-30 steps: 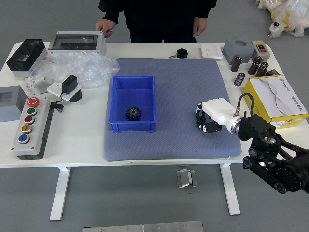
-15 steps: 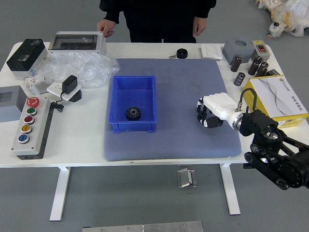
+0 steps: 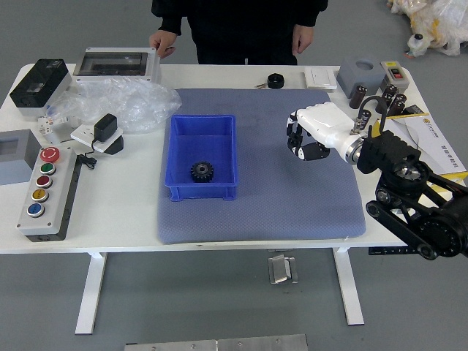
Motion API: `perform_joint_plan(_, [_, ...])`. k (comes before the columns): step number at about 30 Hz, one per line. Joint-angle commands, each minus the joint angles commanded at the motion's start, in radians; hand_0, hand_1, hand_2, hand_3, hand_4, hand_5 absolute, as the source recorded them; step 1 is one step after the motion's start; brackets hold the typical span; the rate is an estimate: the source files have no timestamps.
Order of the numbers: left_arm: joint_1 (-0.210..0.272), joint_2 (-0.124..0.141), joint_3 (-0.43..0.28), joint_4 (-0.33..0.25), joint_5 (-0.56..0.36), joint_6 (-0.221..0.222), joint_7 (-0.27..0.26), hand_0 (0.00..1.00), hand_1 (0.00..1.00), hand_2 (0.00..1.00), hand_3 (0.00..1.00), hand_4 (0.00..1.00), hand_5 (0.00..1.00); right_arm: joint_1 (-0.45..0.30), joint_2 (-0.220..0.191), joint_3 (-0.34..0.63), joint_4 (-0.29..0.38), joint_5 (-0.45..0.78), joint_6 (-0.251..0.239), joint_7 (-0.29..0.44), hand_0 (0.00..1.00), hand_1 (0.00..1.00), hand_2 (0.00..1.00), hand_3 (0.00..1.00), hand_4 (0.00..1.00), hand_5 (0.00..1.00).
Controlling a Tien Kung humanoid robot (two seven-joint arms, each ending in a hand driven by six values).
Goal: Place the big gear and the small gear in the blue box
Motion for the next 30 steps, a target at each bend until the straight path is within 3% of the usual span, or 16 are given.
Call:
perform_joint_plan(9, [-0.001,0.004,0.003,0.000,0.007,-0.001,0.002,0.864,0.838,0.821,0.837,0.708,0.302,0.086,0.093,-0.047,-0.013,0.002,0.005,-0.002,0.601,0.425,0.469,0.545,0.588,0.078])
perform_joint_plan(21, [-0.003,0.001,0.010,0.000,0.022,-0.004,0.006,0.864,0.838,0.821,0.837,0.709,0.302,0.109,0.259,-0.049,-0.107,-0.008,-0.012,0.005,0.602,0.425,0.471,0.545,0.587,0.077])
perform_joint_plan(29, [-0.006,0.000,0.012,0.000,0.030,-0.006,0.008,0.864,0.838,0.821,0.837,0.708,0.302,0.117,0.316,-0.039,-0.154,-0.016,-0.005,0.001,0.603,0.427,0.474,0.551,0.590,0.076])
perform_joint_plan(30, [-0.006,0.000,0.013,0.000,0.030,-0.006,0.008,0.864,0.838,0.821,0.837,0.708,0.301,0.117,0.320,-0.039,-0.157,-0.016,-0.004,0.001,0.552,0.452,0.509,0.578,0.655,0.191])
